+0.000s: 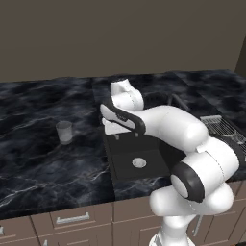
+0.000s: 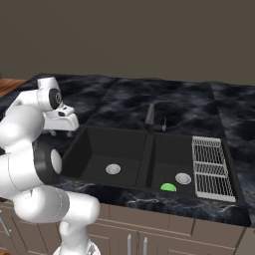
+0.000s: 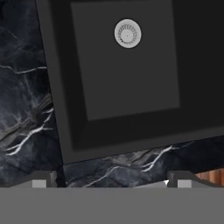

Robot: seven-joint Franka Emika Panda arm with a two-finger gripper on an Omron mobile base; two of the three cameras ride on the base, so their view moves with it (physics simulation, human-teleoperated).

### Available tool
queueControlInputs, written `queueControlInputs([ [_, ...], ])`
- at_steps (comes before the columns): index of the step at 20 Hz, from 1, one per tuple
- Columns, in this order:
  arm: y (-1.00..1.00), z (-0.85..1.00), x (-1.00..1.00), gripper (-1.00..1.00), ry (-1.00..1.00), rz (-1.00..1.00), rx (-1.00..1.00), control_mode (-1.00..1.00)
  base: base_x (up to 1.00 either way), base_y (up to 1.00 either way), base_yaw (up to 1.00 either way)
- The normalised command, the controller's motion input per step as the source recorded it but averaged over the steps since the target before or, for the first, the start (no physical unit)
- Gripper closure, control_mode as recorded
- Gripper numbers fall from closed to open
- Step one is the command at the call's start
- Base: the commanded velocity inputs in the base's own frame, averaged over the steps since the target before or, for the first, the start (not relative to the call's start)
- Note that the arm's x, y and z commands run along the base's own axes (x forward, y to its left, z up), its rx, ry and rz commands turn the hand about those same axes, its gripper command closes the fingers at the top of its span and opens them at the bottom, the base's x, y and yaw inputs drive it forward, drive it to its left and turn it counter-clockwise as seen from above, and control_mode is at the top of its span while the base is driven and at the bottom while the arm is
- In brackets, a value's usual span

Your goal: Move any existing items from the left basin to the right basin for drying. Then move the glass cup from the counter to the left basin of the sink for washing.

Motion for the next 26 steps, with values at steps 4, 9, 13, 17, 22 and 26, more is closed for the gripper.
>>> queueControlInputs([
  [4, 0.43, 0.01, 0.0, -1.0, -0.08, 0.0, 0.0, -1.0, 0.0, 0.0, 0.0],
  [9, 0.3, 0.01, 0.0, -1.0, -0.14, 0.02, 0.0, -1.0, 0.0, 0.0, 0.0],
  [13, 0.05, 0.0, 0.0, -1.0, -0.2, 0.03, 0.0, -1.0, 0.0, 0.0, 0.0],
  [17, 0.03, 0.0, 0.0, -1.0, -0.16, 0.03, 0.0, -1.0, 0.0, 0.0, 0.0],
  [22, 0.1, 0.03, 0.08, -1.0, -0.09, 0.03, 0.0, -1.0, 0.0, 0.0, 0.0],
  [26, 0.19, 0.05, 0.18, -1.0, -0.06, 0.05, 0.0, -1.0, 0.0, 0.0, 0.0],
])
